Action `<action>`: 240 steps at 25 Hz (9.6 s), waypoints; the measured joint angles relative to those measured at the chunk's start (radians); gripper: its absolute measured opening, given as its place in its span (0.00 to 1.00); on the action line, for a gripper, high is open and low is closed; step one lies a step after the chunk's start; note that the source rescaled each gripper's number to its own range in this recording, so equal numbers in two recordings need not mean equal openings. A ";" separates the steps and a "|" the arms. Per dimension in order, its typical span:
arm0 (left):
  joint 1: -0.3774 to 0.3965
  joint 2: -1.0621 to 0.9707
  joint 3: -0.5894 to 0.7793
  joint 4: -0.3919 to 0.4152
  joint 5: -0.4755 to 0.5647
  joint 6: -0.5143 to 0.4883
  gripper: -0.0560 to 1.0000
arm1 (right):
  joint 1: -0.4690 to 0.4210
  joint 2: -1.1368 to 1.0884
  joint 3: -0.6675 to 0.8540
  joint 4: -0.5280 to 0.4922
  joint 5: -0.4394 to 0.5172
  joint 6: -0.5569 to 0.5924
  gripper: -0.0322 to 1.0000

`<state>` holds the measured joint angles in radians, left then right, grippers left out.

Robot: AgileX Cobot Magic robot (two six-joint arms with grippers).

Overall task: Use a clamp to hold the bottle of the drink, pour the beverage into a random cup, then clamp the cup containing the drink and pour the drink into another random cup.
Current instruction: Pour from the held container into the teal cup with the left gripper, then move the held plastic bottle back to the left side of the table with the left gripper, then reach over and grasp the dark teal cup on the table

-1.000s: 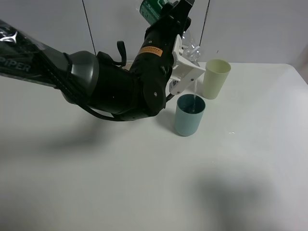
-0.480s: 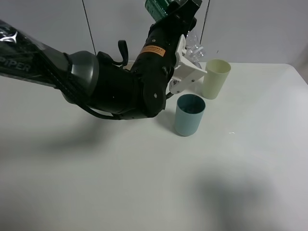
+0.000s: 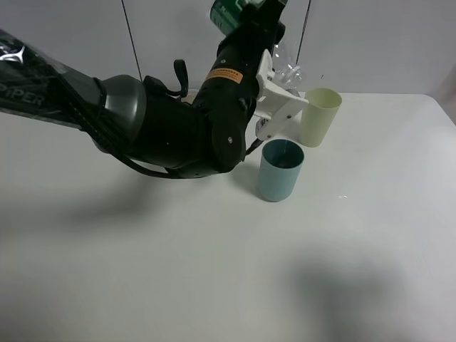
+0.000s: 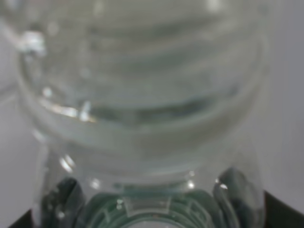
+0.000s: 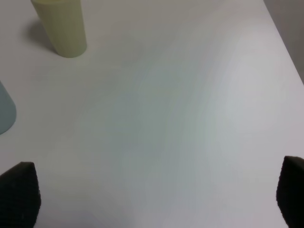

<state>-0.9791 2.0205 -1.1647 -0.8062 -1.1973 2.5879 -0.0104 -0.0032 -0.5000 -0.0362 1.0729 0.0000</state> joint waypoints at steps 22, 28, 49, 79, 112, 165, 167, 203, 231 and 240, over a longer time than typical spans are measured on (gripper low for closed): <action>0.166 -0.383 0.284 -0.181 0.405 -1.139 0.13 | 0.000 0.000 0.000 0.000 0.000 0.000 1.00; 0.204 -0.468 0.430 -0.033 0.418 -1.467 0.13 | 0.000 0.000 0.000 0.000 0.000 0.000 1.00; 0.668 -0.567 0.827 0.751 0.326 -2.713 0.13 | 0.000 0.000 0.000 0.000 0.000 0.000 1.00; 0.837 -0.164 0.850 0.950 0.059 -2.588 0.13 | 0.000 0.000 0.000 0.000 0.000 0.000 1.00; 0.847 -0.141 0.850 0.952 0.017 -2.588 0.17 | 0.000 0.000 0.000 0.000 0.000 0.000 1.00; 0.862 -1.390 0.644 0.756 1.284 -2.557 1.00 | 0.000 0.000 0.000 0.000 0.000 0.000 1.00; 0.877 -1.427 0.601 0.775 1.359 -2.555 1.00 | 0.000 0.000 0.000 0.000 0.000 0.000 1.00; 0.986 -2.026 0.628 0.756 2.241 -2.547 1.00 | 0.000 0.000 0.000 0.000 0.000 0.000 1.00; 0.983 -2.026 0.654 0.774 2.253 -2.547 1.00 | 0.000 0.000 0.000 0.000 0.000 0.000 1.00; 0.983 -2.026 0.654 0.774 2.253 -2.547 1.00 | 0.000 0.000 0.000 0.000 0.000 0.000 1.00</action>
<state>0.0036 -0.0059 -0.5110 -0.0327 1.0561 0.0411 -0.0104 -0.0032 -0.5000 -0.0362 1.0729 0.0000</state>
